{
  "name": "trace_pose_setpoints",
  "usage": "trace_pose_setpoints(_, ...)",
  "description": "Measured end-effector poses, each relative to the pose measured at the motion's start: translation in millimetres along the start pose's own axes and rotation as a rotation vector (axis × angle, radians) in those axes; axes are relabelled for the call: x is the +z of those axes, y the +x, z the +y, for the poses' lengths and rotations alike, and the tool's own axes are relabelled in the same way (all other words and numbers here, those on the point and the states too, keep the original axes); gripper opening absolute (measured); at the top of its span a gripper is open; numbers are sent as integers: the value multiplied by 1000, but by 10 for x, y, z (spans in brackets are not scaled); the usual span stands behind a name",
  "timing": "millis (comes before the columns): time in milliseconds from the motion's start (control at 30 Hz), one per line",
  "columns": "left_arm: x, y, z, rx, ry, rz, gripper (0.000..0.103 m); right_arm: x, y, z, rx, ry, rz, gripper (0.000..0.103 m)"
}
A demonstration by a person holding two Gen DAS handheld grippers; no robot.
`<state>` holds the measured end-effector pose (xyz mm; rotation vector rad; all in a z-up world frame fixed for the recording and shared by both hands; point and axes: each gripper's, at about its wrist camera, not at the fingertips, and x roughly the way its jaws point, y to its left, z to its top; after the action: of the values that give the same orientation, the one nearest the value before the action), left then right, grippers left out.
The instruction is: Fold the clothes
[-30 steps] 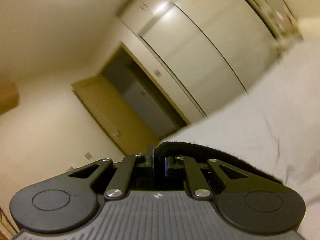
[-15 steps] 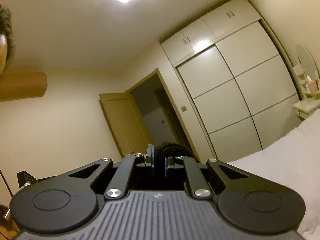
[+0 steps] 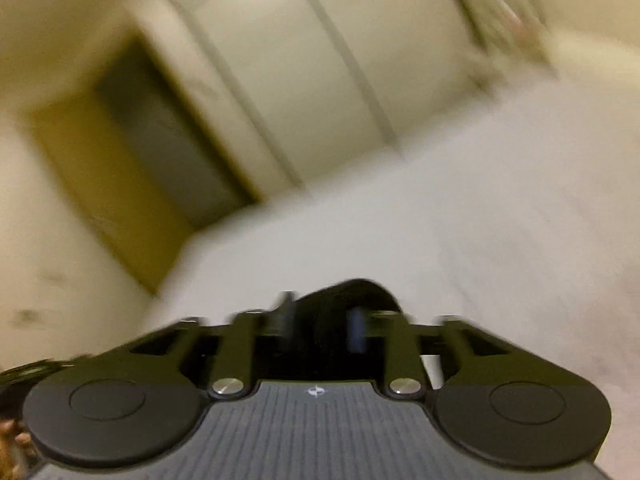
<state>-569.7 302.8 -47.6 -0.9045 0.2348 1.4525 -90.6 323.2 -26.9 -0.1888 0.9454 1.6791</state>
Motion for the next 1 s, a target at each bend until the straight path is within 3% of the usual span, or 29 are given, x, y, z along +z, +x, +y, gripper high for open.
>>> trace_pose_setpoints(67, -125, 326, 127, 50, -25, 72, 19, 5, 511, -159, -76, 22, 104, 74)
trace_pose_setpoints(167, -466, 563, 288, 138, 6, 153, 20, -180, 849, -409, -115, 38, 184, 89)
trace_pose_setpoints(333, -1426, 700, 680, 189, 19, 373, 20, -1027, 919, -1114, -196, 146, 369, 89)
trace_pose_setpoints(500, -2472, 395, 1038, 183, 35, 622, 22, -2045, 607, -1532, -213, 304, 553, 88)
trace_pose_setpoints(567, -2752, 260, 1159, 174, 27, 671, 26, -2428, 468, -1582, -201, 351, 612, 88)
trace_pose_setpoints(667, -3092, 36, 1352, 132, -6, 703, 29, -2936, 264, -1617, -183, 391, 668, 88)
trace_pose_setpoints(733, -3227, -32, 1441, 76, -44, 692, 36, -3274, 117, -1637, -172, 408, 696, 88)
trace_pose_setpoints(900, -3461, -59, 1596, -34, -164, 624, 47, -3805, -181, -1583, -103, 463, 656, 88)
trace_pose_setpoints(1000, -3564, 36, 1721, -52, -254, 587, 50, -3990, -231, -1660, -76, 512, 617, 88)
